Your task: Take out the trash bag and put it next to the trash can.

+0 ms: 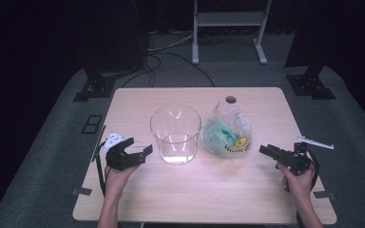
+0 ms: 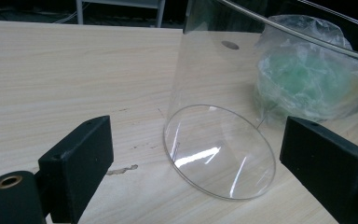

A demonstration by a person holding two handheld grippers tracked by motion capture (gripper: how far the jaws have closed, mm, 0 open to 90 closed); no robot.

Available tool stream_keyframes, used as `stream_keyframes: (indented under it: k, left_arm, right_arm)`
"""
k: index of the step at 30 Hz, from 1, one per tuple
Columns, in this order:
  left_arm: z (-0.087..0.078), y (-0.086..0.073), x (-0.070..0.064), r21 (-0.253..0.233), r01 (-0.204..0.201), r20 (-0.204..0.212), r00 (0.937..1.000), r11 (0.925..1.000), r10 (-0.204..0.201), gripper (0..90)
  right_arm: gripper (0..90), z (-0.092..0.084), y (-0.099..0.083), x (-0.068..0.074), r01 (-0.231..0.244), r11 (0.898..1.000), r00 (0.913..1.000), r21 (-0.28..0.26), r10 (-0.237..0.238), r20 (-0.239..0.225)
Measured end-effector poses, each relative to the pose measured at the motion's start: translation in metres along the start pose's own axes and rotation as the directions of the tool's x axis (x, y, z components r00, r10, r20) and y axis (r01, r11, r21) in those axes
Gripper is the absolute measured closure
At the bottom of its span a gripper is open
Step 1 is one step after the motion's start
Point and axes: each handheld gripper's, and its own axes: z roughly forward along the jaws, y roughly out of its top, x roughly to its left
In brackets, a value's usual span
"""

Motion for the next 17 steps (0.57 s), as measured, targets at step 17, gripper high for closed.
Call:
stream_keyframes:
  k: [17]
  left_arm:
    - [0.0,0.0,0.0,-0.003,-0.004,0.013,0.9999,1.0,0.005,8.5]
  right_arm:
    - [38.0,-0.026,-0.036,0.004,0.016,0.997,0.9985,-0.072,-0.012,0.054]
